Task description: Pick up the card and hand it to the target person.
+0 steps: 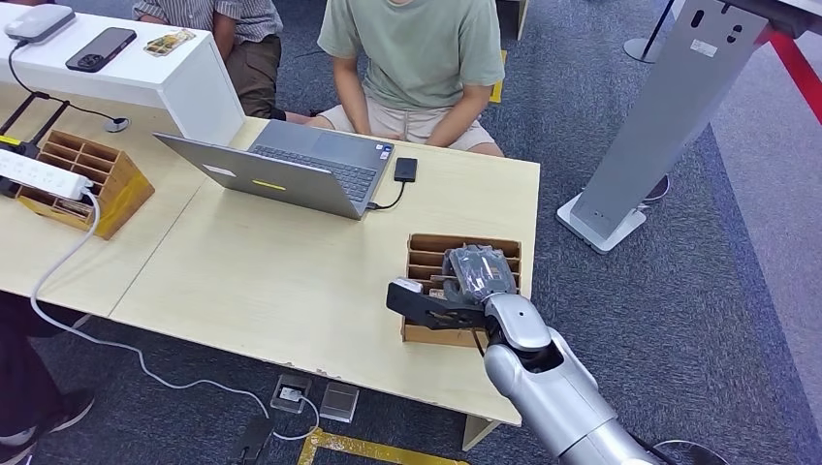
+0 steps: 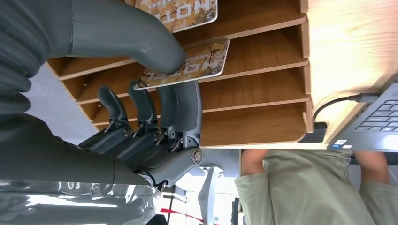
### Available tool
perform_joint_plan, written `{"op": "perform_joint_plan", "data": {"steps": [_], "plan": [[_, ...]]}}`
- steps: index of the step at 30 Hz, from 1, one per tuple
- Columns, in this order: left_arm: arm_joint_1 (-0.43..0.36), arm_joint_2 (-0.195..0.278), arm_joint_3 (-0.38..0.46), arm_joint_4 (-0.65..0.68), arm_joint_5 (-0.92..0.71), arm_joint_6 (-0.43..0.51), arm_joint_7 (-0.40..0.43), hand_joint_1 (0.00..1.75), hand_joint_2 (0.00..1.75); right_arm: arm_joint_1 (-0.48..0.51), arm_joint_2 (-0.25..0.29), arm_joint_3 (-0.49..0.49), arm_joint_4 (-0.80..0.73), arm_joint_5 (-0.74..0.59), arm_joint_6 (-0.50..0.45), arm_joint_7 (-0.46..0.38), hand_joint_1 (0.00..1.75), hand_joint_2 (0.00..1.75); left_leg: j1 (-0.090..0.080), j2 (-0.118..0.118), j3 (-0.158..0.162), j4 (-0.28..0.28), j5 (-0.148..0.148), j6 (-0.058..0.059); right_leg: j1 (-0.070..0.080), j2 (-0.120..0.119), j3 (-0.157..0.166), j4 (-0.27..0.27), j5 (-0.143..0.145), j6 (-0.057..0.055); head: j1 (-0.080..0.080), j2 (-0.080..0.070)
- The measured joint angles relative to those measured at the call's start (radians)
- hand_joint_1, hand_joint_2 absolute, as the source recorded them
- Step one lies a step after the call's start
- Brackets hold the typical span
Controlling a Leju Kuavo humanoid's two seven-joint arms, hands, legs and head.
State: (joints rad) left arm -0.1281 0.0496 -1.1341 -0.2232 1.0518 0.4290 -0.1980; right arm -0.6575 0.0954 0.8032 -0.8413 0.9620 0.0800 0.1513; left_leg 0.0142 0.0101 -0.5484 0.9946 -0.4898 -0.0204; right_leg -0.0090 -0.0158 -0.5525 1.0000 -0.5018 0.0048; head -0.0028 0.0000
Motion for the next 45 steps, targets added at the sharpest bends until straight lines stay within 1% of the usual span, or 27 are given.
{"op": "perform_joint_plan", "data": {"steps": [3, 5, 17, 20, 24, 28, 31, 34, 35, 40, 45], "plan": [[0.000, 0.000, 0.000, 0.000, 0.002, 0.002, 0.000, 0.00, 0.00, 0.002, 0.000, -0.003, -0.004, -0.007, -0.006, -0.006, 1.73, 1.75, 0.000, 0.000, 0.000, 0.000, 0.000, 0.000, 0.000, 0.000, 0.000, 0.000, 0.000, 0.000, 0.000, 0.000], [0.000, 0.000, 0.000, 0.000, 0.005, 0.003, 0.000, 0.00, 0.00, 0.004, -0.001, -0.006, -0.013, -0.013, -0.011, -0.010, 1.74, 1.75, 0.000, 0.000, 0.000, 0.000, 0.000, 0.000, 0.000, 0.000, 0.000, 0.000, 0.000, 0.000, 0.000, 0.000], [0.001, 0.000, 0.000, 0.000, 0.018, 0.013, 0.005, 0.00, 0.00, 0.019, -0.020, -0.033, -0.141, -0.073, -0.010, -0.032, 1.74, 1.75, 0.000, 0.000, 0.000, 0.000, 0.000, 0.000, 0.000, 0.000, 0.000, 0.000, 0.000, 0.000, 0.000, 0.000], [0.001, 0.000, 0.000, 0.000, 0.018, 0.014, 0.005, 0.00, 0.00, 0.026, -0.029, -0.044, -0.185, -0.121, -0.006, -0.050, 1.73, 1.75, 0.000, 0.000, 0.000, 0.000, 0.000, 0.000, 0.000, 0.000, -0.001, 0.000, 0.000, 0.000, 0.000, 0.000], [0.002, 0.000, 0.000, 0.000, 0.021, 0.016, 0.005, 0.00, 0.00, 0.038, -0.051, -0.074, -0.273, -0.226, 0.006, -0.076, 1.71, 1.75, 0.000, 0.000, 0.000, 0.000, 0.000, 0.000, 0.000, 0.000, -0.001, 0.000, 0.000, 0.000, 0.000, 0.000], [0.003, -0.001, 0.000, 0.000, 0.021, 0.018, -0.001, 0.00, 0.00, 0.045, -0.084, -0.115, -0.381, -0.272, -0.001, -0.073, 1.55, 1.75, 0.000, 0.000, 0.000, 0.000, 0.000, 0.000, 0.000, 0.000, -0.001, 0.000, 0.000, 0.000, 0.000, 0.000], [0.003, -0.001, 0.000, 0.000, 0.021, 0.015, -0.008, 0.00, 0.00, 0.047, -0.104, -0.149, -0.447, -0.271, -0.038, -0.069, 1.51, 1.75, 0.000, 0.000, 0.000, 0.000, 0.000, 0.000, 0.000, 0.000, -0.001, 0.000, 0.000, 0.000, 0.000, 0.000], [0.003, -0.002, 0.000, 0.000, 0.019, 0.013, -0.015, 0.00, 0.00, 0.046, -0.117, -0.181, -0.494, -0.243, -0.101, -0.069, 1.40, 1.75, 0.000, 0.000, 0.000, 0.000, 0.000, 0.000, 0.000, 0.000, -0.001, 0.000, 0.000, 0.000, 0.000, 0.000], [0.003, -0.002, 0.000, 0.000, 0.019, 0.012, -0.017, 0.00, 0.00, 0.043, -0.119, -0.191, -0.504, -0.229, -0.122, -0.069, 1.39, 1.75, 0.000, 0.000, 0.000, 0.000, 0.000, 0.000, 0.000, 0.000, -0.001, 0.000, 0.000, 0.000, 0.000, 0.000], [0.002, -0.002, 0.000, 0.000, 0.010, 0.005, -0.022, 0.00, 0.00, 0.004, -0.122, -0.229, -0.509, -0.149, -0.210, -0.067, 1.43, 1.75, 0.000, 0.000, -0.001, 0.000, 0.000, 0.000, 0.000, 0.000, 0.000, 0.000, 0.000, 0.000, 0.000, 0.000], [0.002, -0.002, 0.000, 0.000, 0.002, 0.001, -0.022, 0.00, 0.00, -0.046, -0.114, -0.247, -0.486, -0.110, -0.243, -0.068, 1.42, 1.75, 0.000, 0.000, -0.001, 0.000, 0.000, 0.000, 0.000, 0.000, 0.000, 0.000, 0.000, 0.000, 0.000, 0.000]]}}
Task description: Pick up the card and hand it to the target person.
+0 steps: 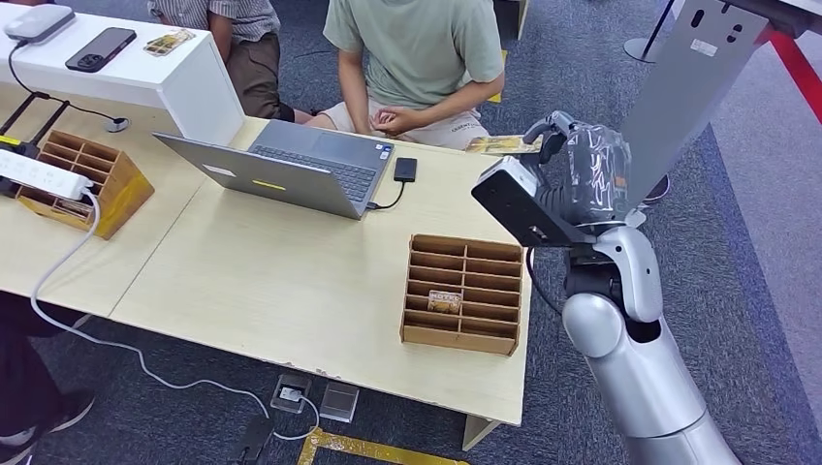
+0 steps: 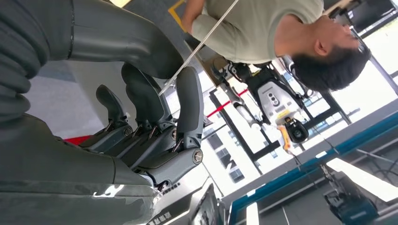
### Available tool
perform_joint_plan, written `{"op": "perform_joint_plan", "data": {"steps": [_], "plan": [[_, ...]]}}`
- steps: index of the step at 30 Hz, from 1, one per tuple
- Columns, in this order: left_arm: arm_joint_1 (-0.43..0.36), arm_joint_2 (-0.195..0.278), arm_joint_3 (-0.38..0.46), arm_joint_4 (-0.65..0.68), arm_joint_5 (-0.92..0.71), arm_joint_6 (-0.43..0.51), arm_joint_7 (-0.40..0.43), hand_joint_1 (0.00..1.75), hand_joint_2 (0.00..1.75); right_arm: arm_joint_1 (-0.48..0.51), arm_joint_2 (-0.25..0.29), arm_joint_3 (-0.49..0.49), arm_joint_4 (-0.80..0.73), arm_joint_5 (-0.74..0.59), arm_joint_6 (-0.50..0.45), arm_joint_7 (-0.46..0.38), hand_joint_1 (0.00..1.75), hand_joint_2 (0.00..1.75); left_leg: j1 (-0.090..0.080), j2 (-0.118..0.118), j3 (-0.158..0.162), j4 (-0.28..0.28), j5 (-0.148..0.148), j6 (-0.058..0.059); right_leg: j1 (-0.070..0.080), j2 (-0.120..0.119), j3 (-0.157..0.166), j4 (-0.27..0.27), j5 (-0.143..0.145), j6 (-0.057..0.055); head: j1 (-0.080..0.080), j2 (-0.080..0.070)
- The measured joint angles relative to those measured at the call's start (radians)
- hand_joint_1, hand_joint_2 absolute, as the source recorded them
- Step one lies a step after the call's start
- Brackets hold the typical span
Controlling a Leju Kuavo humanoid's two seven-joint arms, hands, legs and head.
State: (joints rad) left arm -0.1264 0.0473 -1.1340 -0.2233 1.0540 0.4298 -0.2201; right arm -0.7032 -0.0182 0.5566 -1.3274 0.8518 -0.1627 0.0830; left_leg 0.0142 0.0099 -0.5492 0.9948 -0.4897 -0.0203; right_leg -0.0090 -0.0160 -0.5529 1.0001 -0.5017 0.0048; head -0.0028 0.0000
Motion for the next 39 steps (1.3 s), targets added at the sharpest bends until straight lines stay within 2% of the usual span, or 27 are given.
{"op": "perform_joint_plan", "data": {"steps": [7, 14, 18, 27, 39], "plan": [[-0.001, 0.000, 0.000, 0.000, -0.005, 0.000, 0.002, 0.00, 0.00, -0.044, 0.022, -0.016, 0.056, 0.027, -0.022, 0.026, 1.40, 1.75, 0.000, 0.000, -0.001, 0.000, 0.000, 0.000, 0.000, 0.000, 0.000, 0.000, 0.000, 0.000, 0.000, 0.000], [-0.002, 0.000, 0.000, 0.000, -0.020, -0.004, 0.013, 0.00, 0.00, -0.154, 0.054, -0.017, 0.251, 0.193, -0.077, 0.198, 1.50, 1.75, 0.000, -0.001, -0.001, 0.000, 0.000, 0.000, 0.000, 0.000, 0.000, 0.000, 0.000, 0.000, 0.000, 0.000], [-0.002, 0.000, -0.001, 0.000, -0.029, -0.010, 0.014, 0.00, 0.00, -0.204, 0.070, -0.017, 0.381, 0.242, -0.088, 0.242, 1.48, 1.75, 0.000, -0.001, -0.001, 0.000, 0.000, 0.000, 0.000, -0.001, -0.001, 0.000, 0.000, 0.000, 0.000, 0.000], [-0.002, 0.000, -0.002, 0.000, -0.040, -0.023, 0.026, 0.00, 0.00, -0.271, 0.071, -0.018, 0.580, 0.262, -0.091, 0.280, 1.42, 1.75, 0.000, -0.001, -0.002, 0.000, 0.000, 0.000, 0.000, 0.000, -0.001, 0.000, 0.000, 0.000, 0.000, 0.000], [-0.002, 0.000, -0.002, 0.000, -0.040, -0.021, 0.033, 0.00, 0.00, -0.309, 0.068, -0.018, 0.713, 0.261, -0.079, 0.290, 1.40, 1.75, 0.000, -0.001, -0.002, 0.000, 0.000, 0.000, 0.000, 0.000, -0.002, 0.000, 0.000, 0.000, 0.000, 0.000]]}}
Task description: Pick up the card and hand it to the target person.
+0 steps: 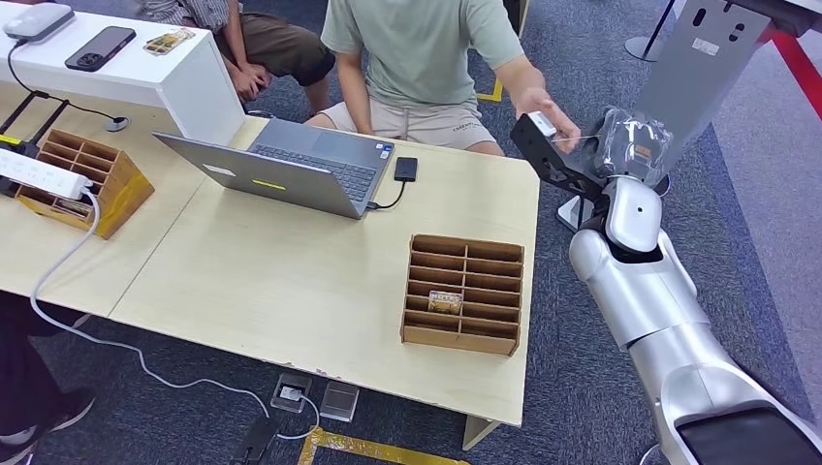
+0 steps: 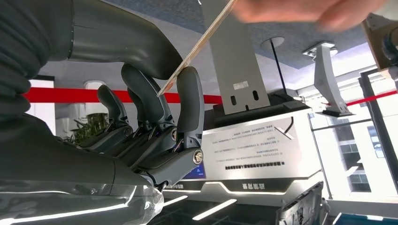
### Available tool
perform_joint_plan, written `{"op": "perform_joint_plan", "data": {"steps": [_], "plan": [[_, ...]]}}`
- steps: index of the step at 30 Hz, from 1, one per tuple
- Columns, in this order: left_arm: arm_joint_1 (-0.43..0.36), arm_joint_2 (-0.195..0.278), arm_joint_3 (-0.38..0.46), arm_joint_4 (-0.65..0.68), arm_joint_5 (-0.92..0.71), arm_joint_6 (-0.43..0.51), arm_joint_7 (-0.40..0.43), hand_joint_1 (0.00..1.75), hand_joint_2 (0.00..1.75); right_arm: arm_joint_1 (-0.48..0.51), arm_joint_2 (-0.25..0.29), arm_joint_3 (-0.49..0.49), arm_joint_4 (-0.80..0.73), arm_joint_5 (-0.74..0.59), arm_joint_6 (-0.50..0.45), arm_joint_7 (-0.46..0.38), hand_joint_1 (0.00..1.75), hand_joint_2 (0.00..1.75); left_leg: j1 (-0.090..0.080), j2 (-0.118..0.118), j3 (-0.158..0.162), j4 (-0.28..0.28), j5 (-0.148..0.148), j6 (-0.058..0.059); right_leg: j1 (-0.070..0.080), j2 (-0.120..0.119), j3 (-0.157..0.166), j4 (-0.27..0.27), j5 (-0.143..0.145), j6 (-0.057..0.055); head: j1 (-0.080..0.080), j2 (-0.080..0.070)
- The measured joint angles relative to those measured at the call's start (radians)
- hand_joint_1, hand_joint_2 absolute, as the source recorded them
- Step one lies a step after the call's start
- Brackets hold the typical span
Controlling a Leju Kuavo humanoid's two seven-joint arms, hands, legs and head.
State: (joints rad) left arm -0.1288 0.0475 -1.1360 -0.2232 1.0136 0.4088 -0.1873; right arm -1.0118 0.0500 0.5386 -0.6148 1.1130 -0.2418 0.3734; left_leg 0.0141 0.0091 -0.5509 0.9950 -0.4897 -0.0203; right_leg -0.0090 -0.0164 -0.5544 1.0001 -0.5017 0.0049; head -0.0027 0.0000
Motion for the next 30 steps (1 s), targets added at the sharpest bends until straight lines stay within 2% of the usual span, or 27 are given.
{"op": "perform_joint_plan", "data": {"steps": [7, 11, 13, 14, 17, 18, 24, 30], "plan": [[0.000, 0.000, 0.000, 0.000, 0.002, 0.000, 0.001, 0.00, 0.00, -0.004, 0.001, 0.000, 0.034, -0.004, 0.000, -0.006, 1.34, 1.75, 0.000, 0.000, 0.000, 0.000, 0.000, 0.000, 0.000, 0.000, 0.000, 0.000, 0.000, 0.000, 0.000, 0.000], [0.000, 0.000, 0.000, 0.000, 0.002, 0.001, 0.003, 0.00, 0.00, -0.005, 0.004, 0.000, 0.049, -0.008, -0.001, -0.012, 0.98, 1.75, 0.000, 0.000, 0.000, 0.000, 0.000, 0.000, 0.000, 0.000, 0.000, 0.000, 0.000, 0.000, 0.000, 0.000], [0.000, 0.000, 0.000, 0.000, 0.003, 0.002, 0.003, 0.00, 0.00, -0.006, 0.007, 0.000, 0.056, -0.013, -0.001, -0.017, 0.93, 1.75, 0.000, 0.000, 0.000, 0.000, 0.000, 0.000, 0.000, 0.000, 0.000, 0.000, 0.000, 0.000, 0.000, 0.000], [0.000, 0.000, 0.000, 0.000, 0.004, 0.003, 0.003, 0.00, 0.00, -0.006, 0.009, 0.000, 0.059, -0.016, -0.001, -0.020, 0.77, 1.75, 0.000, 0.000, 0.000, 0.000, 0.000, 0.000, 0.000, 0.000, 0.000, 0.000, 0.000, 0.000, 0.000, 0.000], [0.000, 0.000, 0.000, 0.000, 0.004, 0.003, 0.001, 0.00, 0.00, -0.006, 0.012, 0.000, 0.068, -0.021, -0.002, -0.026, 0.08, 1.75, 0.000, 0.000, 0.000, 0.000, 0.000, 0.000, 0.000, 0.000, 0.000, 0.000, 0.000, 0.000, 0.000, 0.000], [0.000, 0.000, 0.000, 0.000, 0.004, 0.003, 0.000, 0.00, 0.00, -0.006, 0.012, 0.000, 0.071, -0.022, -0.002, -0.027, 0.00, 1.75, 0.000, 0.000, 0.000, 0.000, 0.000, 0.000, 0.000, 0.000, 0.000, 0.000, 0.000, 0.000, 0.000, 0.000], [0.000, 0.000, 0.000, 0.000, 0.005, 0.003, 0.000, 0.00, 0.00, -0.006, 0.015, 0.000, 0.086, -0.057, -0.010, -0.057, 0.00, 1.75, 0.000, 0.000, 0.000, 0.000, 0.000, 0.000, 0.000, 0.000, 0.000, 0.000, 0.000, 0.000, 0.000, 0.000], [0.000, 0.000, 0.000, 0.000, 0.011, 0.009, 0.000, 0.00, 0.00, -0.005, 0.017, -0.007, 0.086, -0.164, -0.050, -0.142, 0.00, 1.75, 0.000, 0.000, 0.000, 0.000, 0.000, 0.000, 0.000, 0.000, 0.000, 0.000, 0.000, 0.000, 0.000, 0.000]]}}
